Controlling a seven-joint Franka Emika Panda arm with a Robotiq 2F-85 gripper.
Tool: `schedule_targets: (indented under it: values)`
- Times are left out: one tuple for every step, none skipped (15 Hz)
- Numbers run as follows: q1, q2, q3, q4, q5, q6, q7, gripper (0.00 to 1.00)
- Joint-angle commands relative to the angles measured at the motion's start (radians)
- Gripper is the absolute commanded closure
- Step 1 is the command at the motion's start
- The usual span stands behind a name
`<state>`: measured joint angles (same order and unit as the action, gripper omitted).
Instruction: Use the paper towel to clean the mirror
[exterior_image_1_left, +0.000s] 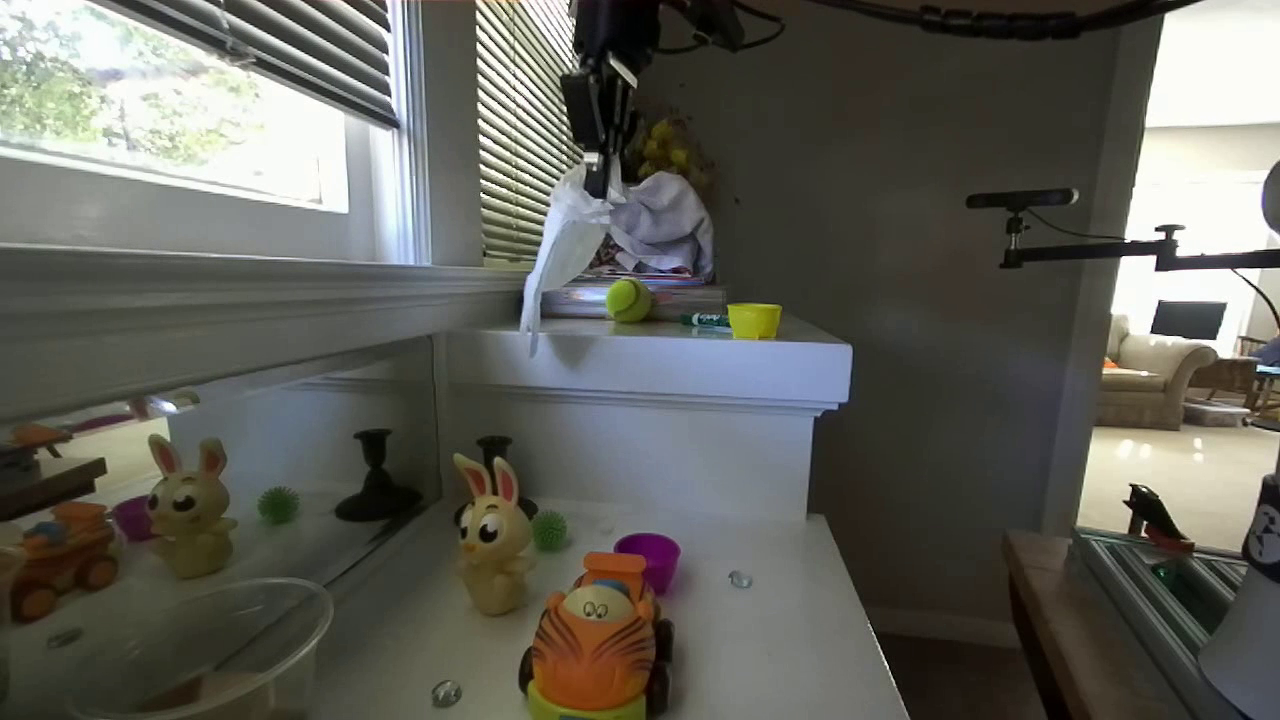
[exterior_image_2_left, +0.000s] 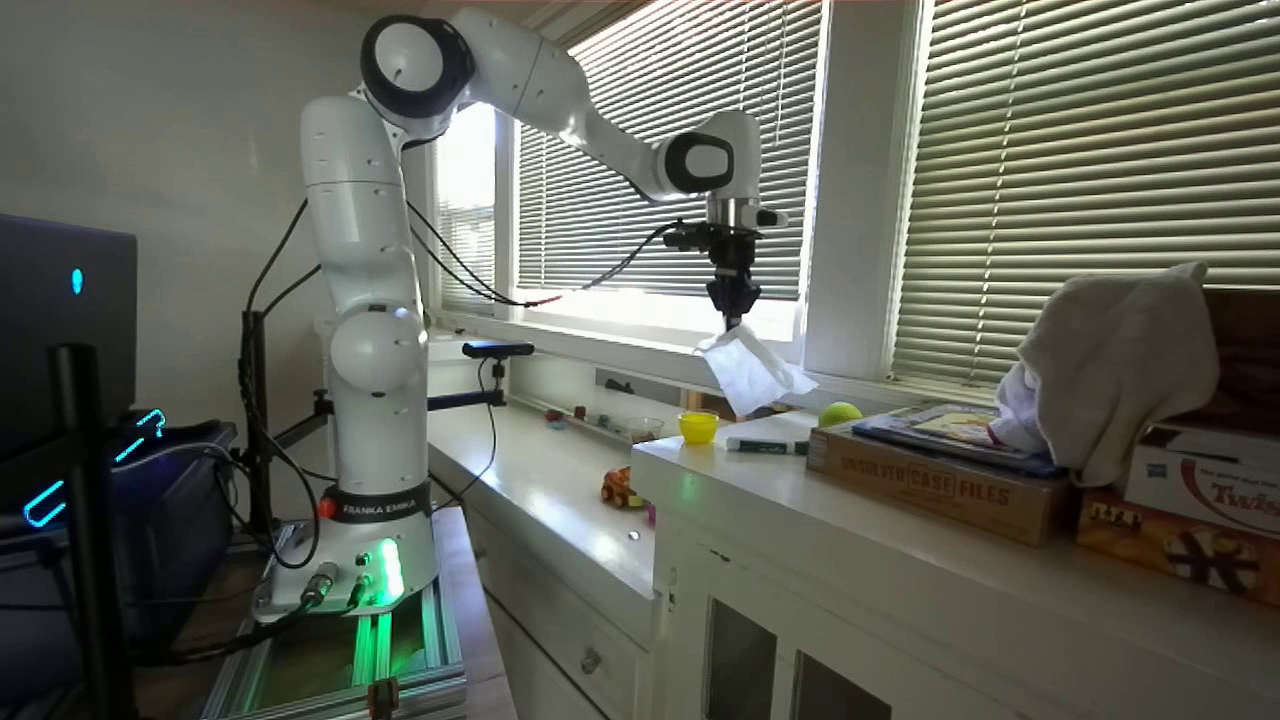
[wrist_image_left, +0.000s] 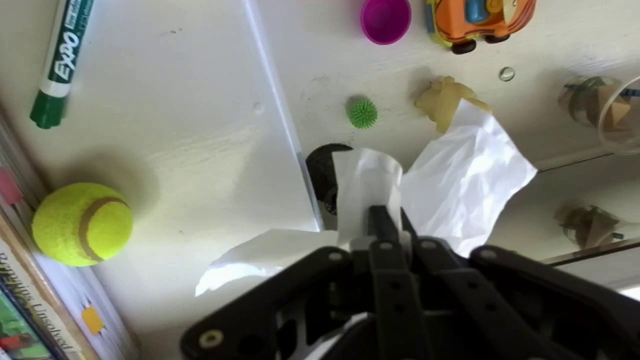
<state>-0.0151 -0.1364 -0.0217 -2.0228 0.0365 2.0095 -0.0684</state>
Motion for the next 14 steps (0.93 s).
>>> schedule_targets:
  values:
    - [0.031,0.021,0.015,-0.021,0.038,0.058,-0.08,1.0]
    - [0.038,0.03,0.022,-0.03,0.028,0.08,-0.095,1.0]
    - [0.047,0.048,0.032,-0.043,0.022,0.109,-0.112,1.0]
    - [0.056,0.066,0.041,-0.055,0.011,0.128,-0.131,1.0]
    - [0.064,0.081,0.051,-0.069,-0.002,0.15,-0.151,1.0]
    - [0.07,0.097,0.059,-0.081,0.0,0.162,-0.174,1.0]
    - [0.077,0.118,0.069,-0.096,-0.014,0.191,-0.191,1.0]
    - [0.081,0.132,0.076,-0.107,-0.019,0.205,-0.208,1.0]
    - [0.085,0.151,0.084,-0.119,-0.029,0.222,-0.22,1.0]
    - [0.089,0.17,0.092,-0.13,-0.042,0.244,-0.232,1.0]
    - [0.092,0.184,0.097,-0.136,-0.051,0.255,-0.244,1.0]
    - [0.094,0.199,0.101,-0.144,-0.074,0.284,-0.243,1.0]
    - [0.093,0.217,0.102,-0.147,-0.099,0.31,-0.24,1.0]
    - [0.092,0.235,0.102,-0.153,-0.13,0.339,-0.232,1.0]
